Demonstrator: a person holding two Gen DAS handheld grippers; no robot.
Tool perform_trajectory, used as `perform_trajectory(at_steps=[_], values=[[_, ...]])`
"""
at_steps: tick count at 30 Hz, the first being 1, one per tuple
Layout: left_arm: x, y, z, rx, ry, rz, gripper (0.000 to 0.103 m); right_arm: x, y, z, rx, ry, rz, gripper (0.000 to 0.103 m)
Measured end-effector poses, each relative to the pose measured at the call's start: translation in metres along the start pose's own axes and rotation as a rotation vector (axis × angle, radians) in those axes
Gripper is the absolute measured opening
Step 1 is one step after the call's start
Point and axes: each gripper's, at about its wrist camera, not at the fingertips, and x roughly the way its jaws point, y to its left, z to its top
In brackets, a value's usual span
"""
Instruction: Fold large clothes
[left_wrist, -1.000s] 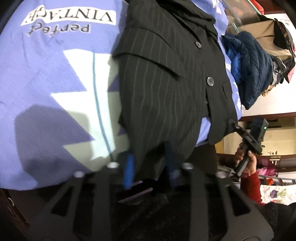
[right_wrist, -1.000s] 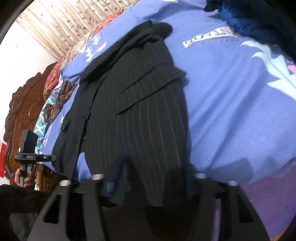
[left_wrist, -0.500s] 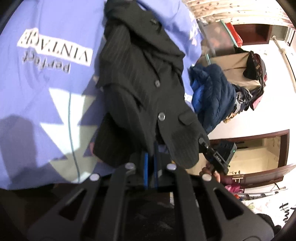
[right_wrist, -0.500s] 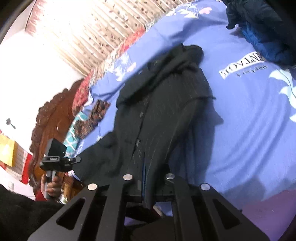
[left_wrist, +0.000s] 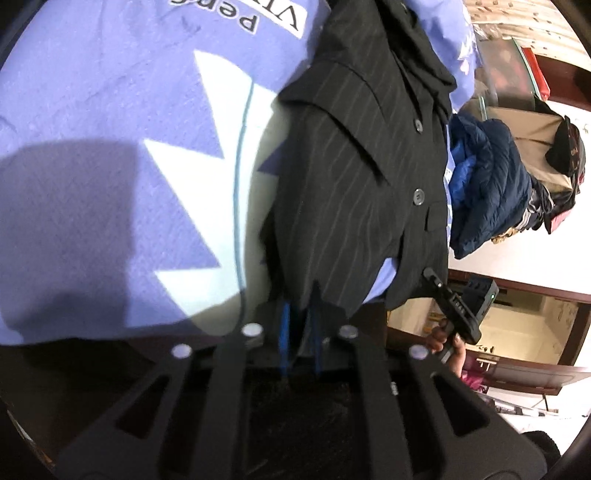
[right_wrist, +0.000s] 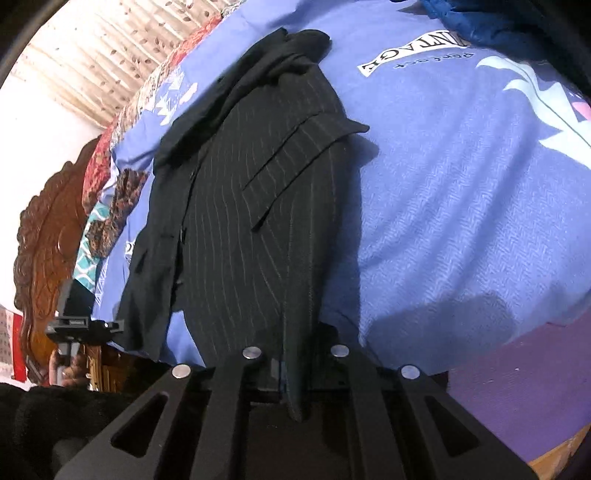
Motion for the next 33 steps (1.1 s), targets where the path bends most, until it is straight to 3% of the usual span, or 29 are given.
perform_trajectory(at_steps=[1, 3, 5, 10, 11, 12, 13, 19, 22, 26, 30, 33], values=[[0.001, -0.003, 0.001, 0.009, 0.000, 0.000, 0.015, 0.001, 0.001, 0.001, -0.001, 0.003, 0.000, 0.029], [0.001, -0.010, 0.003, 0.033, -0.004, -0.001, 0.031, 0.005, 0.001, 0.004, -0.002, 0.008, 0.003, 0.030], [0.000, -0.014, 0.002, 0.048, -0.004, 0.002, 0.040, 0.007, -0.004, 0.005, 0.004, 0.010, 0.011, 0.032], [-0.001, -0.010, 0.001, 0.063, -0.003, -0.013, 0.041, 0.014, -0.009, 0.005, 0.034, 0.021, 0.039, 0.034], [0.001, -0.010, 0.002, 0.064, 0.002, -0.012, 0.036, 0.014, -0.009, 0.006, 0.035, 0.025, 0.054, 0.034], [0.003, -0.012, 0.002, 0.070, 0.010, -0.017, 0.012, 0.013, -0.007, 0.007, 0.025, 0.027, 0.076, 0.031], [0.002, -0.015, 0.001, 0.081, 0.017, -0.028, 0.004, 0.010, -0.001, 0.008, 0.010, 0.022, 0.109, 0.025], [-0.041, -0.060, 0.017, 0.095, -0.055, -0.302, 0.003, -0.032, 0.038, 0.044, -0.046, -0.112, 0.301, 0.024], [-0.071, -0.091, 0.048, 0.133, -0.131, -0.359, 0.003, -0.051, 0.050, 0.095, -0.055, -0.203, 0.382, 0.024], [-0.098, -0.129, 0.110, 0.154, -0.230, -0.367, 0.003, -0.050, 0.059, 0.174, -0.051, -0.262, 0.403, 0.024], [-0.109, -0.154, 0.195, 0.102, -0.304, -0.386, 0.003, -0.017, 0.060, 0.262, 0.034, -0.274, 0.436, 0.024], [-0.100, -0.168, 0.258, 0.045, -0.349, -0.341, 0.003, 0.019, 0.052, 0.320, 0.120, -0.271, 0.425, 0.024]])
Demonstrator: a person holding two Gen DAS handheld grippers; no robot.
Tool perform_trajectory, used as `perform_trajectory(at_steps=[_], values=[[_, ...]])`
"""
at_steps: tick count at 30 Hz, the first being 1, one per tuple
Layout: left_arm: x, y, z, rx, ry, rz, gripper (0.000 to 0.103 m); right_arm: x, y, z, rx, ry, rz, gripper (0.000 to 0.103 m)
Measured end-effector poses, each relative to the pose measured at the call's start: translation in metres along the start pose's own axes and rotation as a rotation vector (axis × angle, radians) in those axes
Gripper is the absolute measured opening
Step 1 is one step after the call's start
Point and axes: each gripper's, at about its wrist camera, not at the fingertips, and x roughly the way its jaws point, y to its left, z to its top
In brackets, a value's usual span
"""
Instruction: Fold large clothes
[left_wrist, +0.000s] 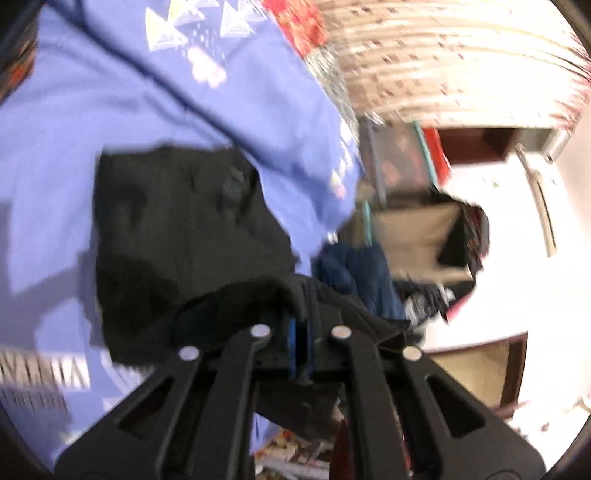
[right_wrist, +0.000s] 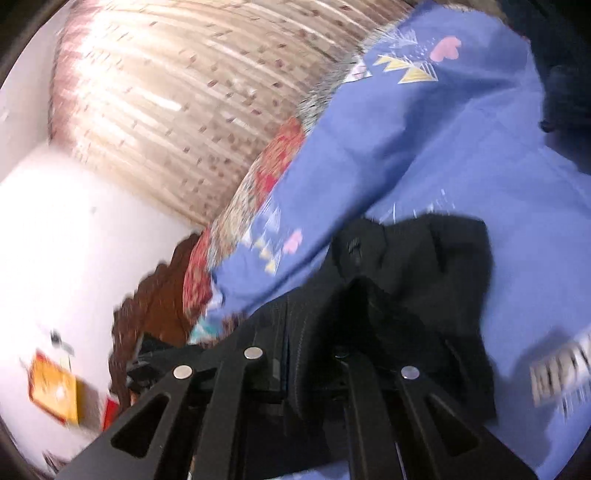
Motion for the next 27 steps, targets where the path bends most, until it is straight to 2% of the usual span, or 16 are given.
perform_trajectory(at_steps=[2, 4, 5, 6, 7, 8, 10, 12, 14, 17, 19, 20, 23, 25, 26, 27], values=[[0.017, 0.009, 0.034, -0.046, -0.053, 0.078, 0.004, 0.036, -0.022, 0.027, 0.078, -0.035, -0.073, 0.026], [0.034, 0.029, 0.066, -0.108, -0.111, 0.186, 0.008, 0.063, -0.046, 0.041, 0.104, -0.088, -0.234, 0.047], [0.043, 0.046, 0.078, -0.147, -0.105, 0.253, 0.015, 0.070, -0.056, 0.043, 0.126, -0.093, -0.299, 0.055], [0.050, 0.063, 0.084, -0.192, -0.095, 0.308, 0.016, 0.075, -0.070, 0.041, 0.170, -0.094, -0.346, 0.065], [0.053, 0.085, 0.084, -0.258, -0.087, 0.333, 0.016, 0.074, -0.077, 0.039, 0.189, -0.098, -0.330, 0.065], [0.051, 0.095, 0.081, -0.277, -0.086, 0.305, 0.016, 0.068, -0.082, 0.034, 0.190, -0.118, -0.272, 0.065], [0.046, 0.102, 0.072, -0.232, -0.067, 0.231, 0.020, 0.051, -0.083, 0.024, 0.127, -0.149, -0.273, 0.071], [0.034, 0.095, 0.055, -0.122, -0.066, 0.237, 0.041, 0.034, -0.077, 0.010, 0.016, -0.172, -0.314, 0.073], [0.025, 0.089, 0.033, -0.020, -0.074, 0.263, 0.048, 0.019, -0.067, -0.008, -0.108, -0.196, -0.376, 0.074], [0.016, 0.084, 0.010, 0.059, -0.060, 0.266, 0.050, 0.014, -0.061, -0.035, -0.213, -0.176, -0.448, 0.075], [0.007, 0.085, -0.007, 0.073, -0.101, 0.279, 0.052, 0.014, -0.053, -0.051, -0.255, -0.180, -0.456, 0.075], [0.009, 0.088, -0.014, 0.069, -0.114, 0.305, 0.059, 0.018, -0.043, -0.059, -0.291, -0.161, -0.443, 0.075], [0.030, 0.094, -0.025, 0.071, -0.028, 0.349, 0.060, 0.050, -0.011, -0.080, -0.388, -0.089, -0.377, 0.075], [0.042, 0.089, -0.037, 0.130, -0.010, 0.370, 0.060, 0.083, 0.014, -0.095, -0.481, 0.012, -0.325, 0.075], [0.046, 0.084, -0.041, 0.170, -0.012, 0.388, 0.054, 0.103, 0.023, -0.100, -0.523, 0.060, -0.328, 0.075], [0.051, 0.078, -0.046, 0.218, -0.007, 0.421, 0.036, 0.123, 0.028, -0.101, -0.546, 0.106, -0.357, 0.075]])
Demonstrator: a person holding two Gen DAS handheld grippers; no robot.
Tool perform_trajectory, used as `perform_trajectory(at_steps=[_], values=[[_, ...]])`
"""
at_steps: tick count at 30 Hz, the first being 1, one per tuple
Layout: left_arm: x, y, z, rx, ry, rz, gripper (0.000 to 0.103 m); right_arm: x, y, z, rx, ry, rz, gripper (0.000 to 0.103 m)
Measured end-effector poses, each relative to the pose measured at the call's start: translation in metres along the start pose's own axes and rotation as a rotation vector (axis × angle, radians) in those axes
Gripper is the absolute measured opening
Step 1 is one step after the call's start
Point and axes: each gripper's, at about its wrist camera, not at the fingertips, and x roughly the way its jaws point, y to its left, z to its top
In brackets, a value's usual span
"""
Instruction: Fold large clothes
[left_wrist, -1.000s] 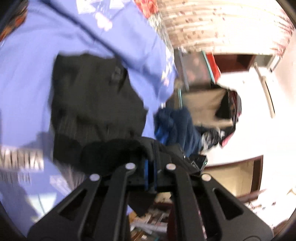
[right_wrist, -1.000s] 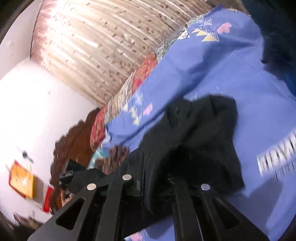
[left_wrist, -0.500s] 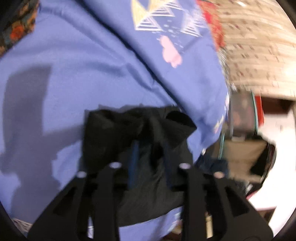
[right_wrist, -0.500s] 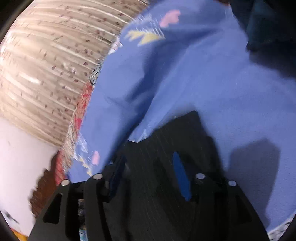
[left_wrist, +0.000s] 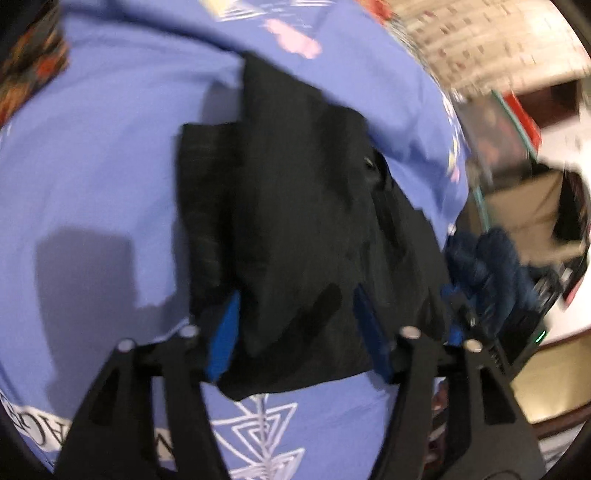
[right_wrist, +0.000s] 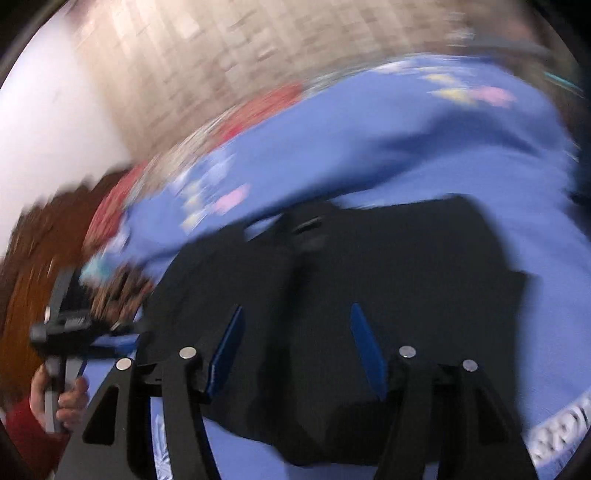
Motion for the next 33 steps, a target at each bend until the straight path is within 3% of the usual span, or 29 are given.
perform_trajectory(at_steps=[1, 2, 3, 4, 5, 7, 8, 9, 11, 13, 14, 16, 18, 21, 23, 25, 27, 28, 30, 32, 33], values=[[0.004, -0.006, 0.000, 0.035, 0.009, 0.032, 0.024, 0.024, 0.007, 0.007, -0.014, 0.077, -0.023, 0.073], [0.007, -0.009, 0.000, 0.053, 0.026, 0.048, 0.008, 0.040, 0.009, 0.011, -0.008, 0.128, -0.012, 0.063], [0.007, -0.008, 0.000, 0.047, 0.036, 0.037, 0.007, 0.056, 0.009, 0.016, 0.015, 0.169, 0.021, 0.019], [0.001, -0.006, 0.000, 0.030, 0.045, 0.010, 0.005, 0.064, 0.010, 0.022, 0.035, 0.172, 0.036, 0.019], [-0.008, -0.005, 0.000, 0.015, 0.056, -0.052, 0.003, 0.063, 0.015, 0.032, 0.031, 0.121, 0.050, 0.019], [-0.025, -0.007, -0.002, 0.010, 0.061, -0.218, 0.003, 0.039, 0.025, 0.048, 0.047, -0.048, 0.157, 0.019], [-0.037, -0.013, -0.003, 0.047, 0.070, -0.302, 0.003, 0.020, 0.023, 0.053, 0.093, -0.166, 0.254, 0.019], [-0.044, -0.018, -0.004, 0.089, 0.075, -0.337, 0.003, 0.006, 0.021, 0.054, 0.137, -0.250, 0.313, 0.019], [-0.047, -0.022, -0.002, 0.136, 0.086, -0.308, 0.004, -0.008, 0.017, 0.053, 0.195, -0.320, 0.326, 0.019], [-0.040, -0.023, 0.008, 0.167, 0.080, -0.171, 0.007, -0.015, 0.013, 0.046, 0.227, -0.343, 0.327, 0.019], [-0.035, -0.021, 0.018, 0.155, 0.083, -0.137, 0.008, -0.015, 0.013, 0.044, 0.230, -0.337, 0.330, 0.019], [-0.022, -0.016, 0.036, 0.115, 0.117, -0.137, 0.014, -0.015, 0.013, 0.039, 0.213, -0.310, 0.315, 0.019], [-0.003, -0.009, 0.053, 0.052, 0.168, -0.152, 0.028, -0.020, 0.011, 0.035, 0.190, -0.296, 0.287, 0.019], [0.018, -0.003, 0.068, -0.043, 0.215, -0.180, 0.032, -0.032, 0.018, 0.017, 0.146, -0.284, 0.289, 0.019], [0.015, -0.002, 0.073, -0.083, 0.211, -0.225, 0.032, -0.035, 0.023, 0.008, 0.123, -0.290, 0.269, 0.019], [0.003, -0.010, 0.069, -0.052, 0.188, -0.261, 0.032, -0.036, 0.019, 0.004, 0.143, -0.298, 0.251, 0.019], [-0.013, -0.009, 0.061, -0.022, 0.140, -0.270, 0.032, -0.031, 0.014, 0.002, 0.138, -0.264, 0.137, 0.020], [-0.013, -0.006, 0.057, -0.026, 0.131, -0.259, 0.032, -0.022, 0.011, 0.000, 0.123, -0.212, 0.030, 0.026], [-0.011, 0.004, 0.049, -0.042, 0.132, -0.178, 0.033, -0.014, 0.000, -0.002, 0.152, -0.151, -0.054, 0.034], [-0.012, 0.010, 0.036, -0.023, 0.133, -0.137, 0.033, -0.026, -0.008, 0.003, 0.205, -0.206, -0.097, 0.045], [-0.012, 0.013, 0.028, -0.001, 0.143, -0.127, 0.034, -0.031, -0.007, 0.006, 0.209, -0.237, -0.105, 0.059]])
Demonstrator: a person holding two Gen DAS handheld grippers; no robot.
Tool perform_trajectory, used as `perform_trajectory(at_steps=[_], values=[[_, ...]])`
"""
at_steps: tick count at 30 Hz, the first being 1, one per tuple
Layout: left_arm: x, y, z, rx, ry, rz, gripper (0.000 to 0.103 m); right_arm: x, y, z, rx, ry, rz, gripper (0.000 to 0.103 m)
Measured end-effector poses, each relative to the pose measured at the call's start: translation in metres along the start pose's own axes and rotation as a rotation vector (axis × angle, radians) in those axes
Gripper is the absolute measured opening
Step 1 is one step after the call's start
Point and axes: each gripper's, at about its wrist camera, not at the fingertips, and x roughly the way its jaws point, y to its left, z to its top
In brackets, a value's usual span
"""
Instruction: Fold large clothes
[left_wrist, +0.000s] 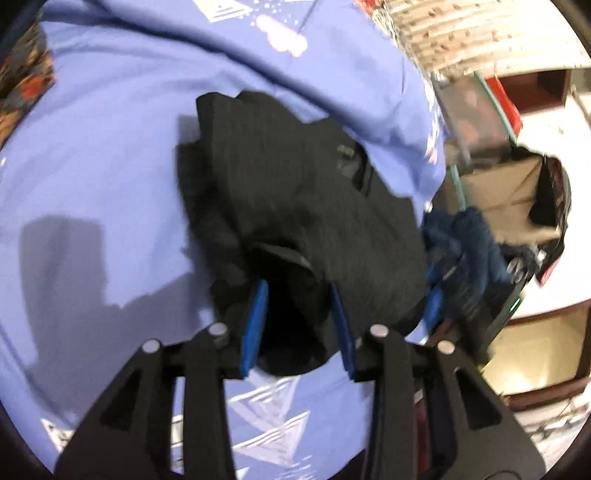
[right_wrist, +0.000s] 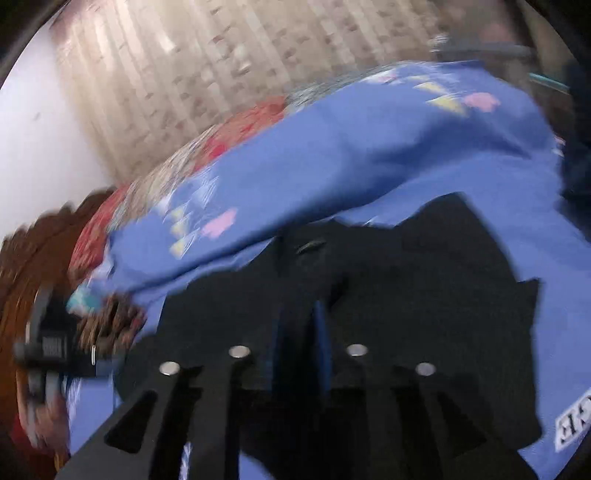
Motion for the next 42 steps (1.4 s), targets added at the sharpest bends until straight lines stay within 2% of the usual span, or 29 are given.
perform_trajectory(at_steps=[1, 3, 6, 7, 8, 9, 12, 13, 14, 15, 16, 17, 21, 22, 25, 29, 31, 33, 35, 37, 39, 40, 42], values=[[0.001, 0.003, -0.006, 0.010, 0.013, 0.017, 0.035, -0.005, 0.004, 0.005, -0.004, -0.033, -0.004, 0.075], [0.001, 0.008, -0.008, -0.004, 0.011, 0.039, 0.035, -0.003, 0.022, 0.017, -0.049, -0.045, 0.012, 0.084], [-0.001, 0.009, 0.009, -0.022, -0.027, 0.037, 0.036, 0.040, 0.061, 0.021, -0.153, 0.141, 0.100, 0.086], [0.001, 0.007, 0.021, -0.031, -0.041, 0.055, 0.039, 0.063, 0.078, 0.016, -0.186, 0.225, 0.117, 0.086], [0.005, 0.007, 0.029, -0.042, -0.044, 0.066, 0.045, 0.078, 0.087, 0.010, -0.208, 0.269, 0.128, 0.086], [0.007, 0.012, 0.035, -0.053, -0.042, 0.071, 0.046, 0.096, 0.096, 0.005, -0.228, 0.320, 0.137, 0.086], [0.016, 0.007, 0.045, -0.046, -0.023, 0.068, 0.047, 0.159, 0.104, -0.025, -0.218, 0.521, 0.086, 0.086], [0.019, 0.003, 0.046, -0.030, -0.021, 0.080, 0.047, 0.168, 0.102, -0.034, -0.211, 0.553, 0.098, 0.080], [0.020, 0.000, 0.045, -0.019, -0.018, 0.084, 0.047, 0.176, 0.100, -0.041, -0.207, 0.566, 0.116, 0.069], [0.023, -0.003, 0.045, -0.008, -0.013, 0.082, 0.047, 0.178, 0.098, -0.045, -0.203, 0.567, 0.134, 0.037], [0.021, 0.000, 0.042, -0.004, -0.009, 0.085, 0.047, 0.174, 0.095, -0.046, -0.184, 0.552, 0.149, 0.026], [0.022, -0.001, 0.041, -0.005, -0.005, 0.092, 0.047, 0.162, 0.092, -0.041, -0.158, 0.508, 0.169, 0.024], [0.021, -0.019, 0.033, 0.028, -0.018, 0.028, 0.047, 0.090, 0.090, -0.020, -0.128, 0.259, 0.199, 0.021], [0.021, -0.025, 0.031, 0.042, -0.024, 0.007, 0.047, 0.080, 0.090, -0.016, -0.119, 0.221, 0.209, 0.021], [0.028, -0.042, 0.032, 0.059, -0.024, -0.069, 0.057, 0.037, 0.085, 0.000, -0.079, 0.052, 0.201, 0.018], [0.039, -0.063, 0.034, 0.080, 0.017, -0.231, 0.057, 0.000, 0.072, 0.017, -0.012, -0.078, 0.206, 0.018], [0.038, -0.067, 0.033, 0.094, 0.016, -0.268, 0.057, -0.008, 0.075, 0.022, 0.003, -0.114, 0.219, 0.018], [0.030, -0.064, 0.031, 0.097, 0.006, -0.295, 0.057, -0.006, 0.088, 0.024, -0.022, -0.112, 0.246, 0.018], [0.013, -0.050, 0.029, 0.085, -0.026, -0.299, 0.057, 0.011, 0.109, 0.026, -0.056, -0.066, 0.283, 0.018], [-0.008, -0.027, 0.026, 0.056, -0.070, -0.304, 0.057, 0.046, 0.135, 0.021, -0.051, 0.054, 0.384, 0.018], [-0.023, 0.002, 0.025, 0.003, -0.106, -0.249, 0.057, 0.086, 0.157, 0.009, -0.034, 0.182, 0.435, 0.018], [-0.026, 0.016, 0.025, -0.031, -0.108, -0.218, 0.057, 0.123, 0.165, -0.006, -0.013, 0.317, 0.458, 0.018], [-0.032, 0.043, 0.023, -0.099, -0.109, -0.170, 0.057, 0.172, 0.167, -0.034, 0.037, 0.495, 0.429, 0.020]])
